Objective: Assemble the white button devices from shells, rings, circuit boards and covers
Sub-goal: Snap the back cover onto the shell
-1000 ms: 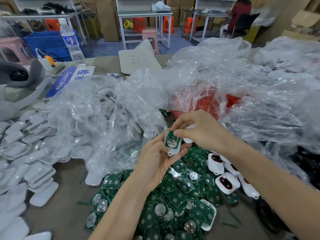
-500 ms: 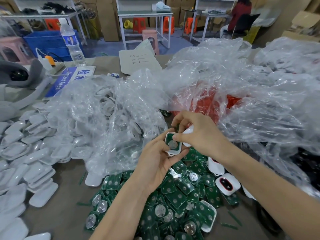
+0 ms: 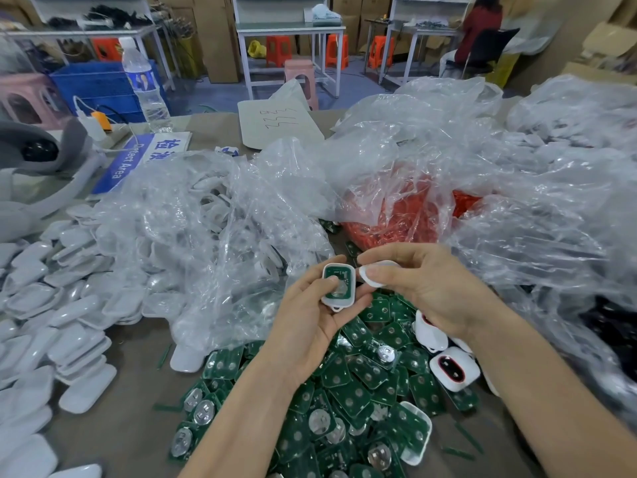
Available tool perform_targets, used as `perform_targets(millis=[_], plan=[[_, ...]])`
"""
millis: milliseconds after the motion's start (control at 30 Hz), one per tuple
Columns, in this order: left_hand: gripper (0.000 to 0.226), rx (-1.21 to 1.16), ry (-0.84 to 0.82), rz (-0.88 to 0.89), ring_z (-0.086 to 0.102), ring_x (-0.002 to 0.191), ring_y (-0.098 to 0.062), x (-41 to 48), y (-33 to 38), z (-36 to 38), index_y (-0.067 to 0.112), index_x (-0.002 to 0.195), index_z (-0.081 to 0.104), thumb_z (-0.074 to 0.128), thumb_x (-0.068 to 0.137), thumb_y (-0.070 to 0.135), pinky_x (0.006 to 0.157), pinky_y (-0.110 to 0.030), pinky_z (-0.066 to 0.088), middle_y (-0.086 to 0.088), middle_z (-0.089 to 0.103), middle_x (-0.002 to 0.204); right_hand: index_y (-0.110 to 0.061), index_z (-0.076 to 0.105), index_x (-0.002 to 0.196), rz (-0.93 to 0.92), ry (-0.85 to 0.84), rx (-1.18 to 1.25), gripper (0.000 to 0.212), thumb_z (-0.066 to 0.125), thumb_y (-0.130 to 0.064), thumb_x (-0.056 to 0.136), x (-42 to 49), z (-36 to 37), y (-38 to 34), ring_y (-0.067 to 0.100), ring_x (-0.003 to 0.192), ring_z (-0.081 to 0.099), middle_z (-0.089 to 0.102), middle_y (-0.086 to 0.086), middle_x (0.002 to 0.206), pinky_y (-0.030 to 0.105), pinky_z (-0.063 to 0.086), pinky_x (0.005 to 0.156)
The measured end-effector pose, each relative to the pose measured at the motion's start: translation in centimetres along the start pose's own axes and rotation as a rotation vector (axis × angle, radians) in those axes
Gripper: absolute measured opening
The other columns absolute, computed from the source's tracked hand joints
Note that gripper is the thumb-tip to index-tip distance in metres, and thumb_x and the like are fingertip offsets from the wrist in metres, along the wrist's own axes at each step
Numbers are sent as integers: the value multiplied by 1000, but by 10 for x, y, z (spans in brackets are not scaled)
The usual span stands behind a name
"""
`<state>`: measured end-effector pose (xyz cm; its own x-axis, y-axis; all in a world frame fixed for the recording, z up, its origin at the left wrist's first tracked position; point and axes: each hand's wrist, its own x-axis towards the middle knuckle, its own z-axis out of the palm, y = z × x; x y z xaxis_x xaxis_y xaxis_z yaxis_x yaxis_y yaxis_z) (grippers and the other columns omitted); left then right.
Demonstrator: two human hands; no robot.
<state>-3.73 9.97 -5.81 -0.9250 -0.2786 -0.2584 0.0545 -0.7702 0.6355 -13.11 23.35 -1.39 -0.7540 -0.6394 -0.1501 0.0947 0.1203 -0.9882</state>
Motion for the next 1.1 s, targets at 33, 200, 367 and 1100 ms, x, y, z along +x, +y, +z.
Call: perform_targets(millis=[33,200,367,1100], plan=[[28,11,9,6,72,95,-31,0,0,0,-1,114,64,40,99,-5,71,-35,60,-23,70,110,-13,76,87,-20,27,16,13,74,-4,78,-2,3,5,10,79,70,75,4,85,15,54,75],[25,86,68,39,72,85,-21,0,-1,0,0,111,64,42,99,-3,66,-30,59,-20,66,112,-25,76,100,-112,96,-196,27,78,-12,77,-10,13,25,-1,99,64,71,-14,106,18,50,87],[24,123,42,47,72,84,-19,0,-3,1,2,110,64,44,98,-4,64,-29,59,-18,68,108,-41,70,96,-286,184,-578,29,79,-23,76,-18,14,26,-8,99,56,64,-24,103,5,38,85],[61,-150,43,-97,56,125,-35,-8,-2,12,0,145,34,35,101,42,100,-41,46,-22,64,125,-16,58,82,-416,714,-440,25,81,-20,73,-14,93,52,16,100,48,59,-7,96,24,38,85]])
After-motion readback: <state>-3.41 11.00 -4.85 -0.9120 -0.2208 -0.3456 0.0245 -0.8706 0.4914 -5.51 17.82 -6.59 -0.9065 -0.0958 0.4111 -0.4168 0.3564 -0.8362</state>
